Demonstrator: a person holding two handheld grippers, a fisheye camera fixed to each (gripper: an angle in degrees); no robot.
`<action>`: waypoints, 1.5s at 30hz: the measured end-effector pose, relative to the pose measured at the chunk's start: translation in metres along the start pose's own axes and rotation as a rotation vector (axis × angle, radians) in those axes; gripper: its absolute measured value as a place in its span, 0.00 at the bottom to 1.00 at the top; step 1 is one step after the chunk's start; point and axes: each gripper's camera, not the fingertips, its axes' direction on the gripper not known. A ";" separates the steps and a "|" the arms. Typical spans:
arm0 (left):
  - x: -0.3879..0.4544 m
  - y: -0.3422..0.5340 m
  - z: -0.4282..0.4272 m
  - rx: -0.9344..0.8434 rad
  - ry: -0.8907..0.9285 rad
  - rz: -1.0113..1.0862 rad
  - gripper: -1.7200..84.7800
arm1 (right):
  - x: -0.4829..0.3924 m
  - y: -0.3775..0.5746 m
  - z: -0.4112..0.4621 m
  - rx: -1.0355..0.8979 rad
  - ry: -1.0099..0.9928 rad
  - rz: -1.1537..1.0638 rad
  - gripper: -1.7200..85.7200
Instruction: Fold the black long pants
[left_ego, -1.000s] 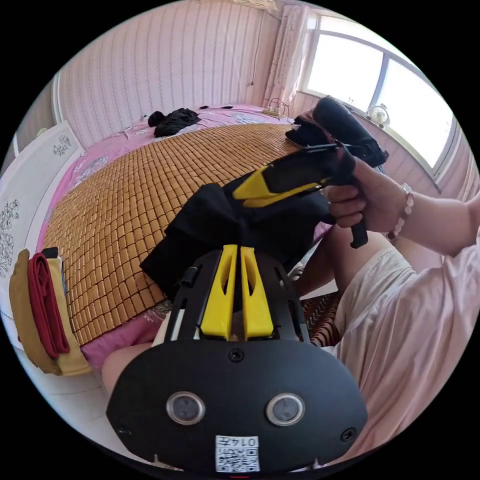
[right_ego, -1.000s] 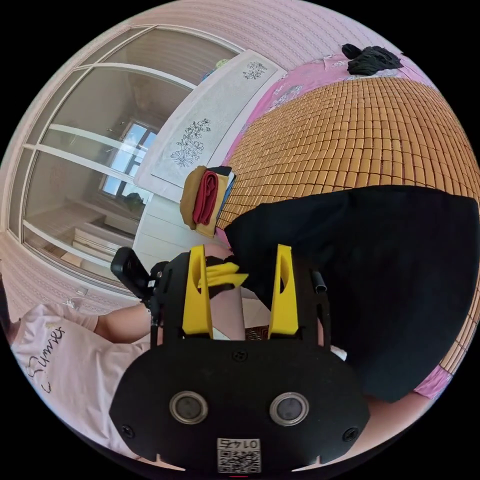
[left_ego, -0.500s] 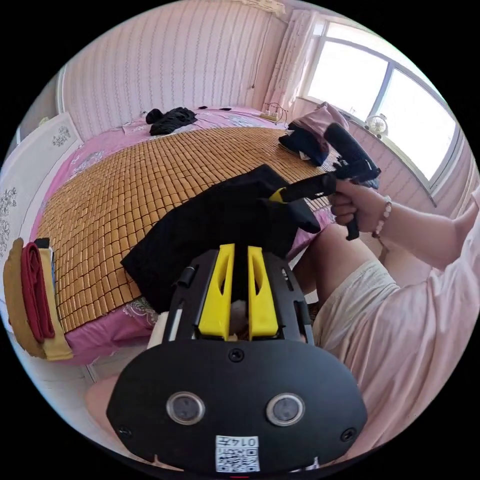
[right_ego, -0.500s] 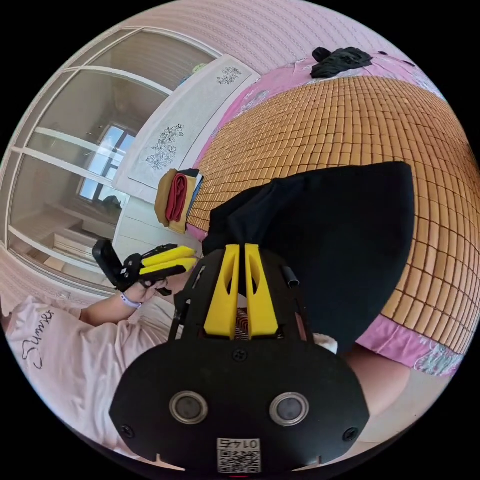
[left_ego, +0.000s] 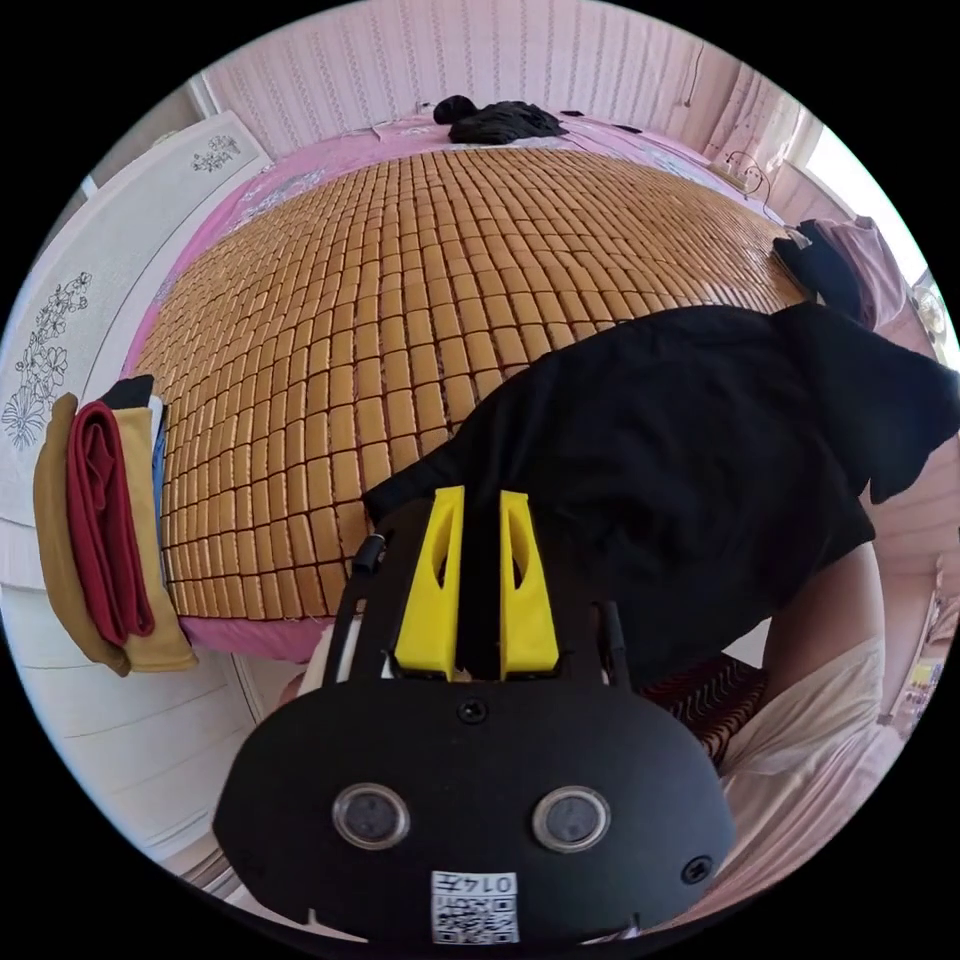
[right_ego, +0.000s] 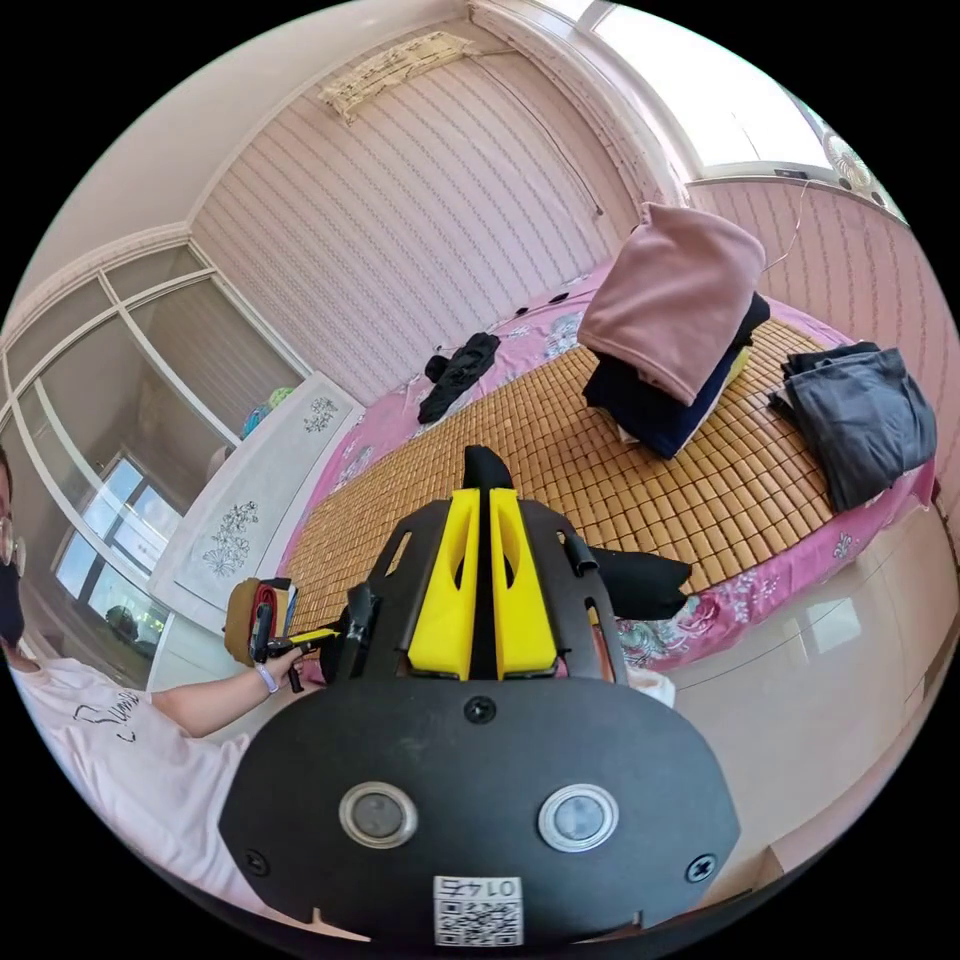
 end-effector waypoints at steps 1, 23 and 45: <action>0.001 0.000 0.000 0.001 -0.009 0.013 0.05 | 0.003 0.000 -0.008 0.010 0.026 -0.003 0.03; -0.212 0.041 -0.252 0.797 0.132 -0.263 0.01 | 0.108 -0.058 0.016 0.258 -0.293 0.137 0.04; -0.297 0.157 -0.097 0.320 0.307 -0.733 0.01 | 0.213 0.041 0.168 -0.286 -0.072 0.448 0.14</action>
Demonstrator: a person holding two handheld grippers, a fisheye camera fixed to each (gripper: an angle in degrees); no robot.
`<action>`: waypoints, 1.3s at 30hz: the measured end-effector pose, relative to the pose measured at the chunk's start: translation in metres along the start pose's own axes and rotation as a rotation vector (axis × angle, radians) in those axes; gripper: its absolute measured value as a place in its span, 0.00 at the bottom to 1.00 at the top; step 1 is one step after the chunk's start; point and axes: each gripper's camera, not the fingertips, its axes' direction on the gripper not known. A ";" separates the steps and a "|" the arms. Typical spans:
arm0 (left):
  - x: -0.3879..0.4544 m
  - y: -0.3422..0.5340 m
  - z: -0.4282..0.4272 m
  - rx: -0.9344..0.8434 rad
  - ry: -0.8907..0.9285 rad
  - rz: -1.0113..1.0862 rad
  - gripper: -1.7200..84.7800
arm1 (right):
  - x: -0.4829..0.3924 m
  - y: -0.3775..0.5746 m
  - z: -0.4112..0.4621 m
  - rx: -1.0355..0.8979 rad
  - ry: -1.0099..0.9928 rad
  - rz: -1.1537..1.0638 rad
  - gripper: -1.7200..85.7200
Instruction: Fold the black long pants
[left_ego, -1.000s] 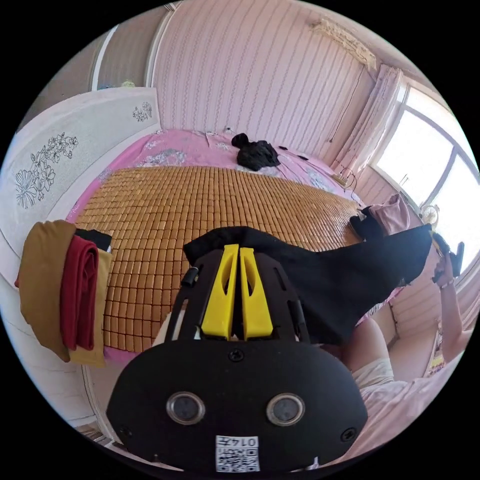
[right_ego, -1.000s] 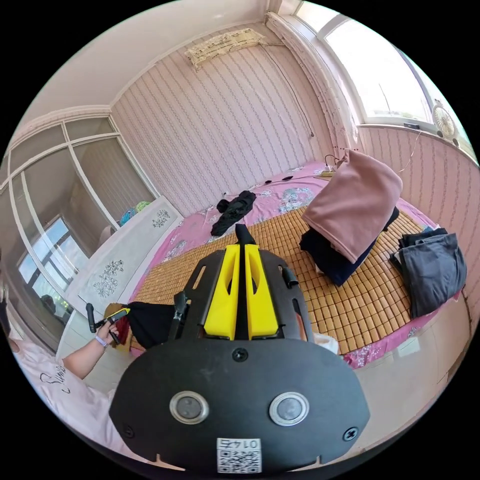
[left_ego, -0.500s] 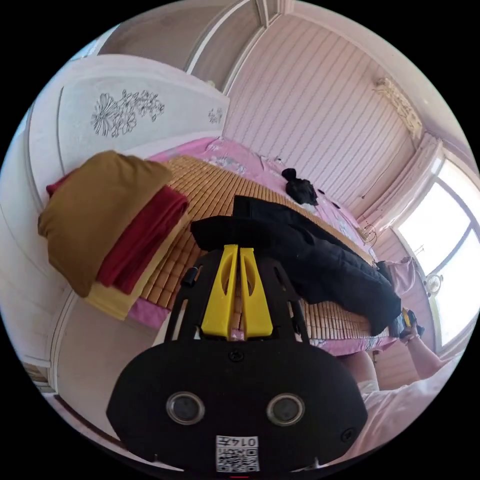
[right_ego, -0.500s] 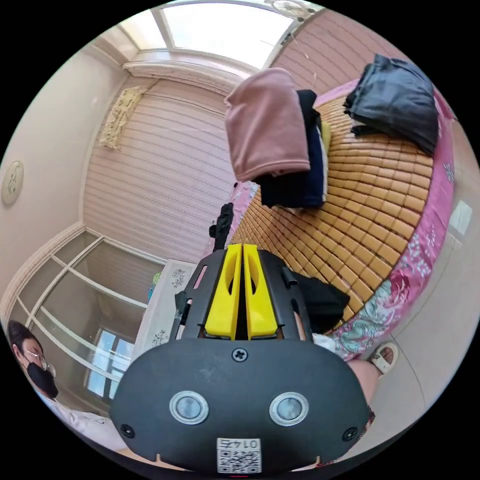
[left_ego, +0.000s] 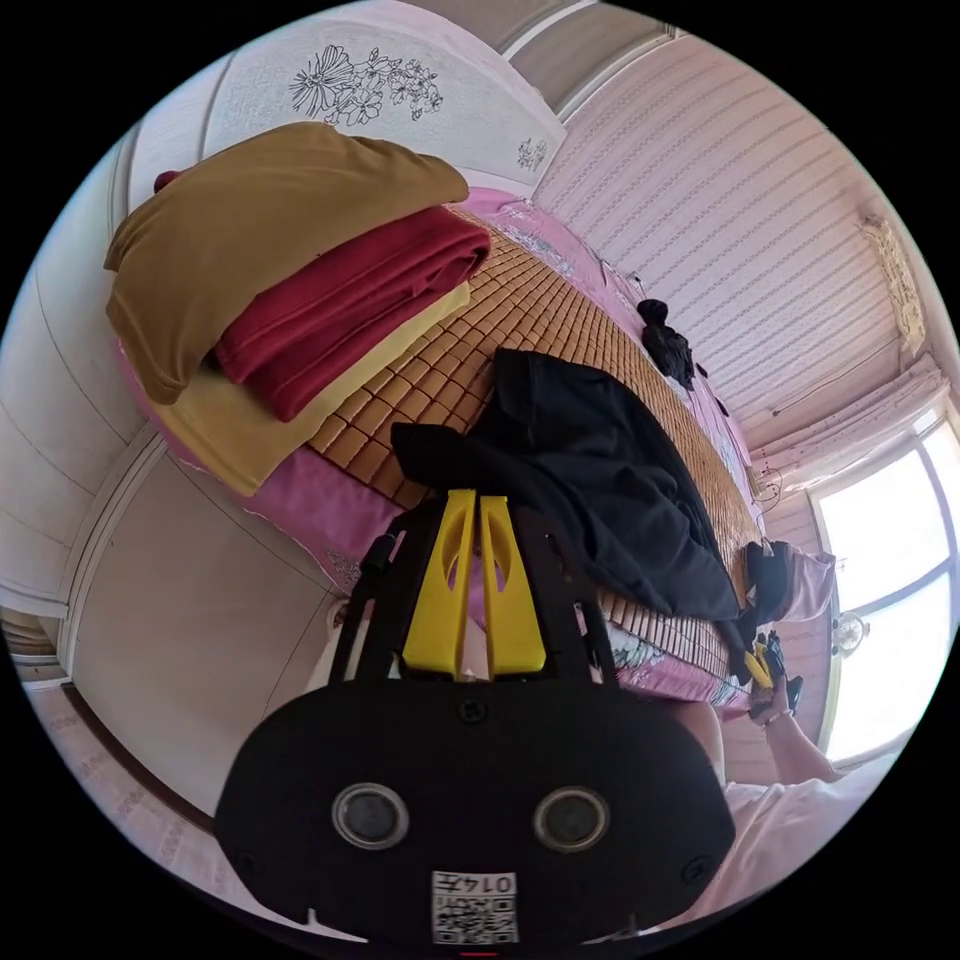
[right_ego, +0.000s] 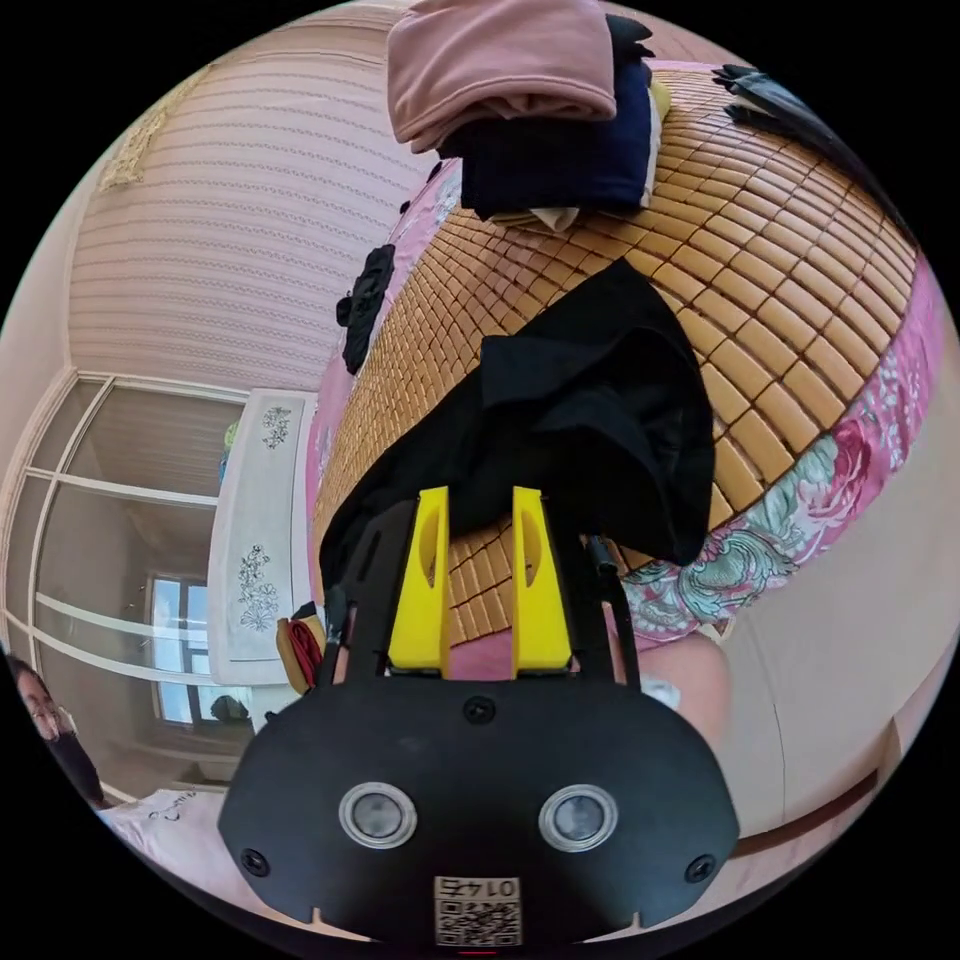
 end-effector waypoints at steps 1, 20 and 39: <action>0.001 -0.002 -0.001 0.001 0.003 -0.002 0.01 | -0.009 -0.009 0.014 -0.013 0.013 -0.010 0.15; 0.062 -0.051 -0.031 0.095 -0.124 0.185 0.01 | -0.099 0.027 -0.031 0.140 -0.196 -0.365 0.02; 0.133 -0.071 0.022 0.008 -0.244 0.191 0.01 | -0.176 -0.005 0.068 -0.043 0.236 -0.402 0.03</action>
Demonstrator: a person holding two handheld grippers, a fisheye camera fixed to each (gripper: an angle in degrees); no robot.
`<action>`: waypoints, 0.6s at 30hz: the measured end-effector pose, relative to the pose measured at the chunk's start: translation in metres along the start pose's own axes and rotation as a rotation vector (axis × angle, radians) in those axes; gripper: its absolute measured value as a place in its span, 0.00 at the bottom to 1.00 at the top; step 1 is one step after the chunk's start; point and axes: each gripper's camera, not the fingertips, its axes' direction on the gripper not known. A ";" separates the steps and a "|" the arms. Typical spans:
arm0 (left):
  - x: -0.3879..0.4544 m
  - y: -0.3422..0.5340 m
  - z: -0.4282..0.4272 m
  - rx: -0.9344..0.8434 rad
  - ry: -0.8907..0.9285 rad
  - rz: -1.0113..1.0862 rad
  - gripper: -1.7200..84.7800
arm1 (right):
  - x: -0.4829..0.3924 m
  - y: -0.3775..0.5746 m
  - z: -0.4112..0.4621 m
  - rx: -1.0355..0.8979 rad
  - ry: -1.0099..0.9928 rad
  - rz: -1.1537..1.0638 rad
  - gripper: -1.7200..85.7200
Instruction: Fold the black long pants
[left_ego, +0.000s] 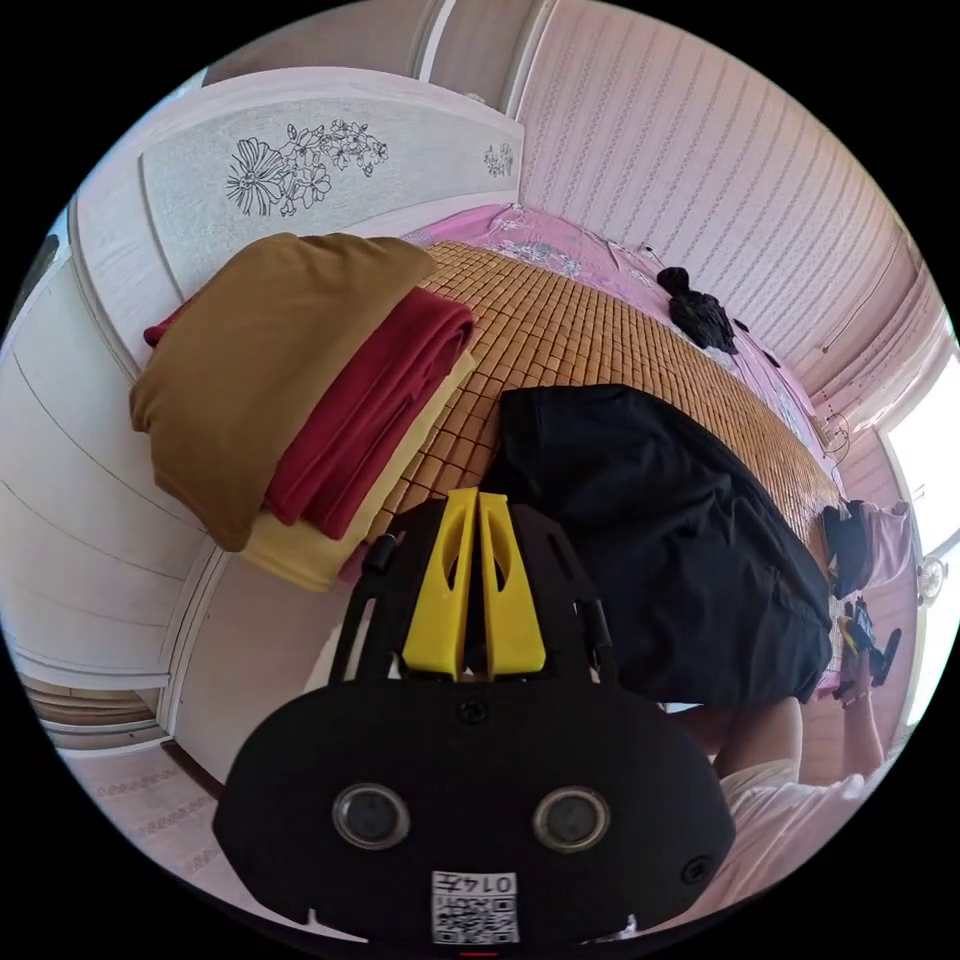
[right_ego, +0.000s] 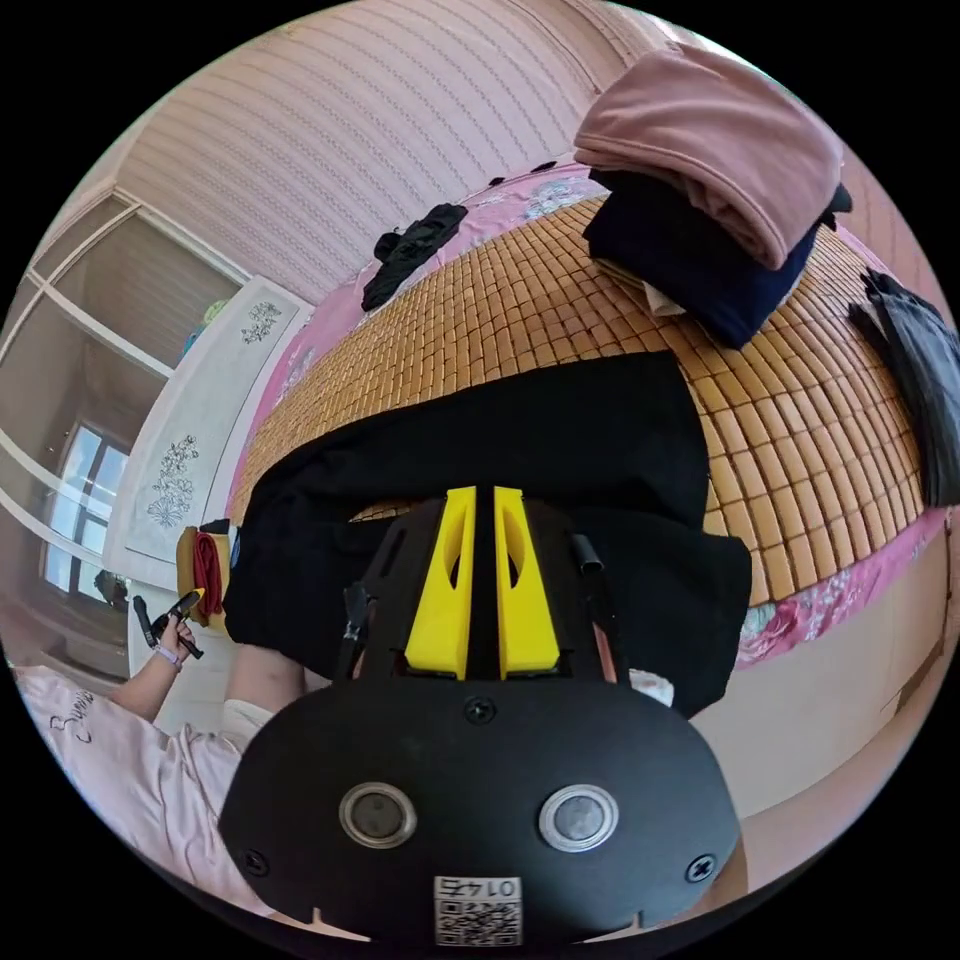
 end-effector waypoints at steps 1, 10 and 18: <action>0.006 -0.006 0.007 -0.010 0.009 0.006 0.01 | -0.014 -0.018 0.017 -0.040 0.044 -0.032 0.03; 0.103 -0.092 0.132 -0.223 -0.103 0.081 0.01 | -0.061 -0.084 0.103 -0.179 0.429 -0.047 0.01; 0.144 -0.138 0.178 -0.191 -0.319 0.187 0.01 | -0.061 -0.110 0.121 -0.121 0.535 -0.198 0.01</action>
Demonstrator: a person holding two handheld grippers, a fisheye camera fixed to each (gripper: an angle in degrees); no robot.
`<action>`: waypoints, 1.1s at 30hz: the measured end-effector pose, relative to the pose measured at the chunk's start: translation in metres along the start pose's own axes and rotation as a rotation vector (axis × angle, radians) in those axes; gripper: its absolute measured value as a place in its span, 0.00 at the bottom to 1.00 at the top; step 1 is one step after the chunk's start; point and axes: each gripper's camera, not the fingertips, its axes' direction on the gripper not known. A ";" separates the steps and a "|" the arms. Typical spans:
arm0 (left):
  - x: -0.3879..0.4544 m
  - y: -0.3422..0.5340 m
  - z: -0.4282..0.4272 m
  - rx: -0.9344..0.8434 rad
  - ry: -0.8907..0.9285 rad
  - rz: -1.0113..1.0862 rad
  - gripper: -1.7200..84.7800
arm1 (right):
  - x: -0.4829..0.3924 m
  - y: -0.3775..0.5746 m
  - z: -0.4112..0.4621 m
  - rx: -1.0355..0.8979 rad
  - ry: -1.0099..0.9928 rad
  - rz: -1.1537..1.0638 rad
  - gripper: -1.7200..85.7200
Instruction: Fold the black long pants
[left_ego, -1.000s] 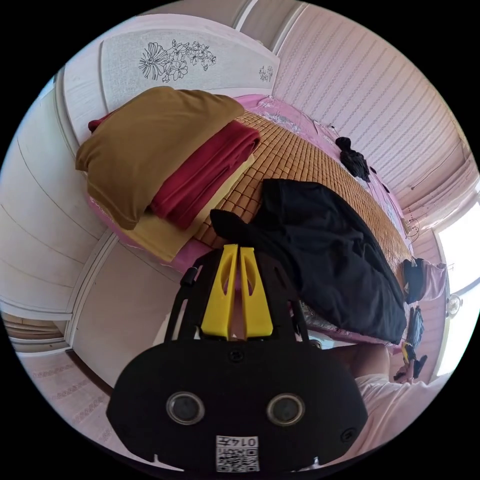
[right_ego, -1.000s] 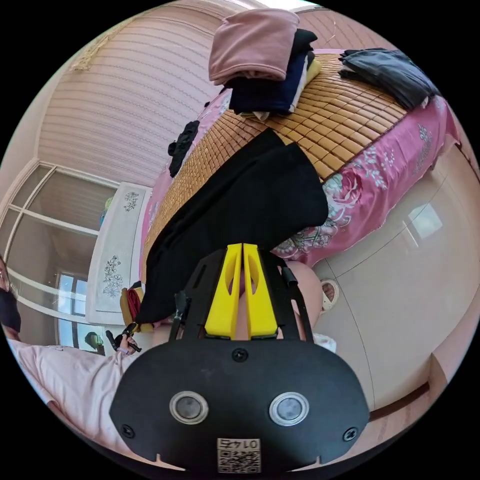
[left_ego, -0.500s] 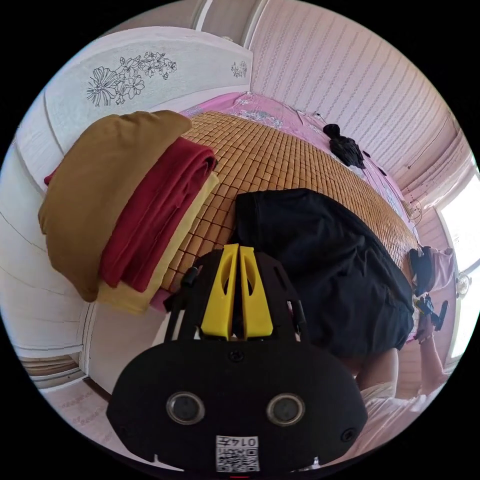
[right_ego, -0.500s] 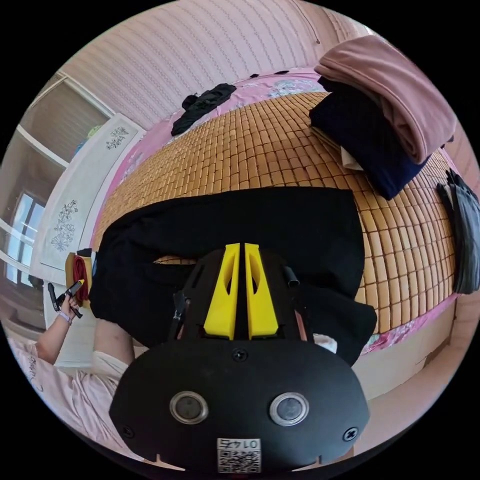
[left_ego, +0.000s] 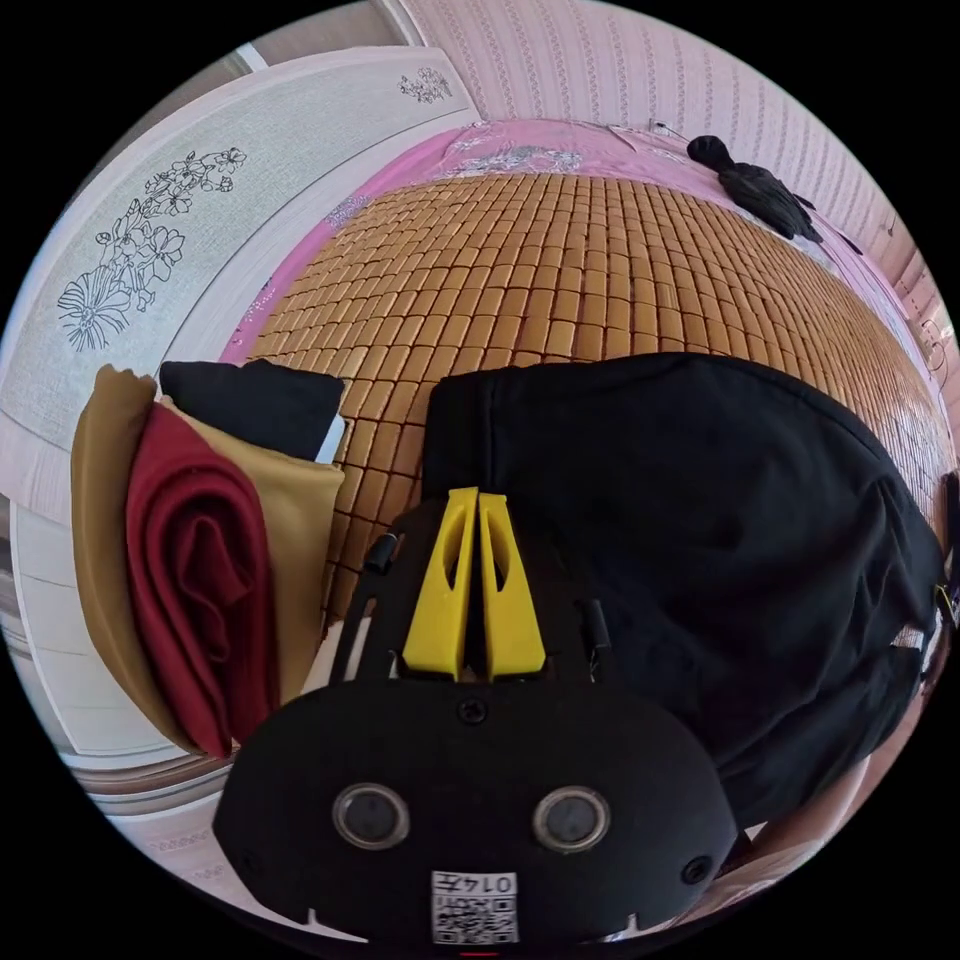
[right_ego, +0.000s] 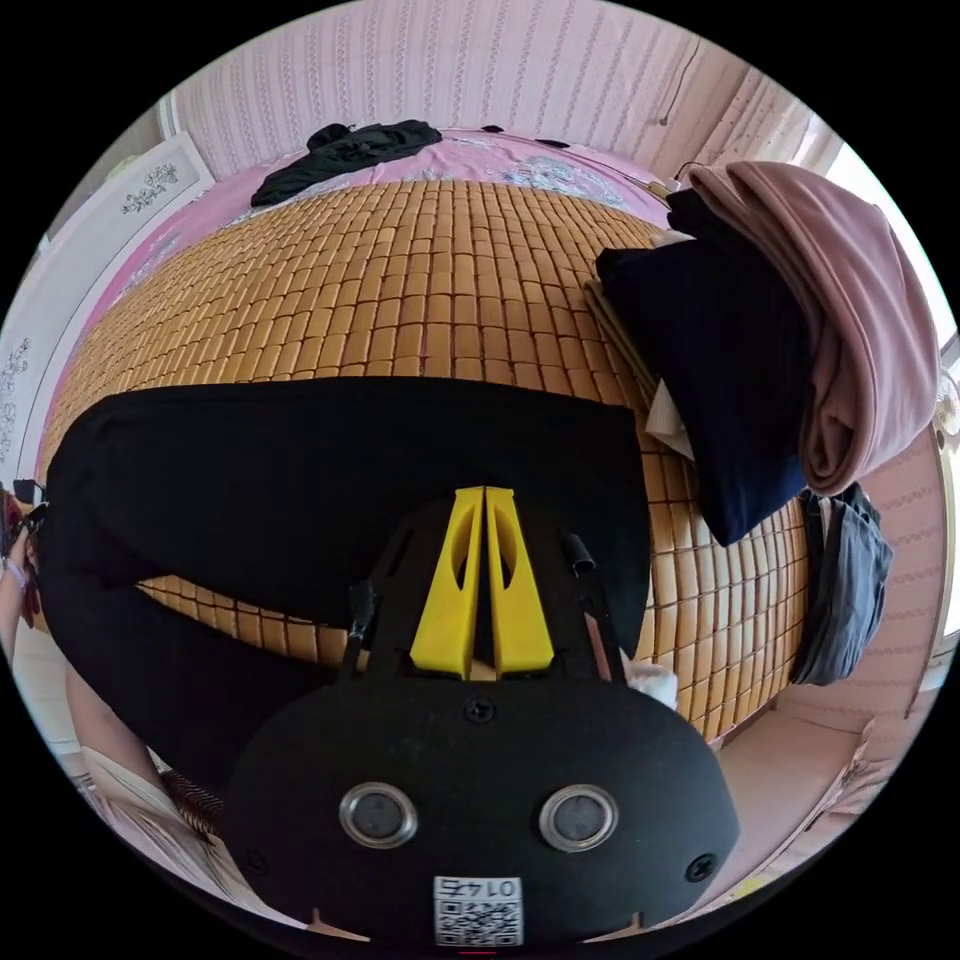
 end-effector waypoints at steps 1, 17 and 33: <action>0.000 -0.004 0.002 0.000 -0.004 -0.002 0.01 | 0.005 -0.006 0.003 0.014 -0.039 0.000 0.01; 0.022 -0.070 0.030 0.004 -0.089 0.090 0.01 | 0.043 -0.062 0.047 -0.032 -0.147 0.127 0.01; 0.022 0.127 -0.045 0.107 0.601 0.133 0.01 | 0.176 0.334 -0.047 0.091 -0.242 0.583 0.12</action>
